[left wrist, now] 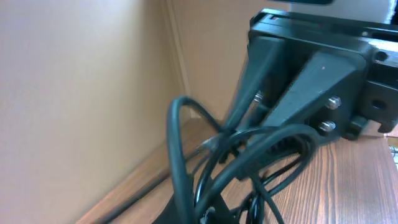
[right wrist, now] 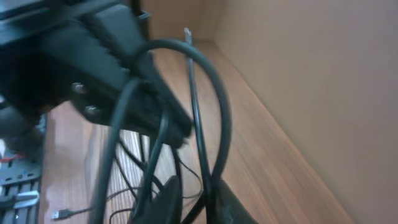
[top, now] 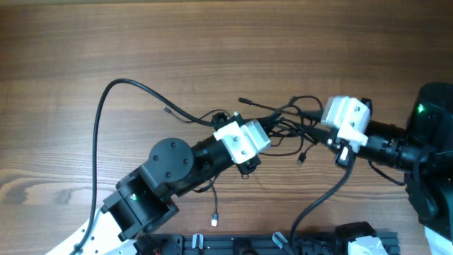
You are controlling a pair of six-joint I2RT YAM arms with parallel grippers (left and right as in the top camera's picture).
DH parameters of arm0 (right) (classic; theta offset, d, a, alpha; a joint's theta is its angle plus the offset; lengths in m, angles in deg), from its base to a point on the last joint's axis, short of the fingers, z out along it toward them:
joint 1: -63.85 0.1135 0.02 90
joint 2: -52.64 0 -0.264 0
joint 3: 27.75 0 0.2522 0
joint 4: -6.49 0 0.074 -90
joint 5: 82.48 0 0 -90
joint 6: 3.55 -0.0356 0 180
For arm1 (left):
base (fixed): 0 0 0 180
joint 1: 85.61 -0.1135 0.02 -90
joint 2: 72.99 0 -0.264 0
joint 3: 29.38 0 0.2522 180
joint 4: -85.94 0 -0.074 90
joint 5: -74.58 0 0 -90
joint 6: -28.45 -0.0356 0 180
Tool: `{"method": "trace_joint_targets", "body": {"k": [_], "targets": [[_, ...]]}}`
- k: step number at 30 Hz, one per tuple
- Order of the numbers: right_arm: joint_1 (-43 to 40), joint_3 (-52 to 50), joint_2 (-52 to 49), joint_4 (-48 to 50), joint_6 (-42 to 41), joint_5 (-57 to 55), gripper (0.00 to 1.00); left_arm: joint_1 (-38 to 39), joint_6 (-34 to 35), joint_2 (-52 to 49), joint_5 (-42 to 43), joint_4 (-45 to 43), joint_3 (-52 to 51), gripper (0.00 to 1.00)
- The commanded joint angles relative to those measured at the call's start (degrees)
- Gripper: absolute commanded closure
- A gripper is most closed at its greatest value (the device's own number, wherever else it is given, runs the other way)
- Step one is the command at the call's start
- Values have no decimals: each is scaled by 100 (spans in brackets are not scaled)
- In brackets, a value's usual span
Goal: Untangle cables
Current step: 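Open the right gripper and release the strands, moving it right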
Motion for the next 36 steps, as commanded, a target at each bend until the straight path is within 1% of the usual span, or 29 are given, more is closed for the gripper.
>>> {"method": "trace_joint_targets", "body": {"k": [1,3,4,7,11,15,18,19,21,23,26,31,32,33,34,35,36], "targets": [[-7,92,0,-33,280,422,96,-20,-111,81,72,-111,7,96],[-9,92,0,-31,275,321,96,-20,-85,81,-61,-87,7,96],[-9,92,0,-22,225,175,96,-20,-20,81,-326,-42,7,96],[-9,92,0,63,-120,-286,96,-20,723,81,-1609,48,7,96],[-9,92,0,92,-173,-507,96,-20,1467,81,-2809,136,7,96],[-9,92,2,223,-229,-507,96,-20,1794,81,-3239,485,7,96],[-9,92,2,573,-861,-870,96,-22,2031,81,-3416,787,7,96],[-9,92,2,673,-1071,-1001,96,-20,2317,81,-3694,870,7,96],[-9,92,7,702,-1073,-1016,96,-22,2826,81,-4280,994,7,96],[-9,92,7,664,-1054,-1016,96,-20,3169,81,-4603,1012,7,96],[-9,92,7,634,-1049,-1014,96,-26,3541,81,-4878,1010,7,96],[-9,92,4,636,-979,-1025,96,-24,3541,90,-4791,1014,7,96],[-9,92,4,658,-1121,-1139,96,-22,3541,92,-4782,1014,7,96],[-9,92,0,750,-1655,-1628,96,-17,3560,98,-4760,1008,7,96],[-9,92,-2,785,-2006,-2063,96,-20,3569,136,-4647,990,7,96],[-9,92,-2,800,-2430,-2695,88,-20,3567,170,-4452,955,7,96],[-9,92,-2,800,-2771,-3228,51,-20,3563,234,-4164,901,7,96]]}}
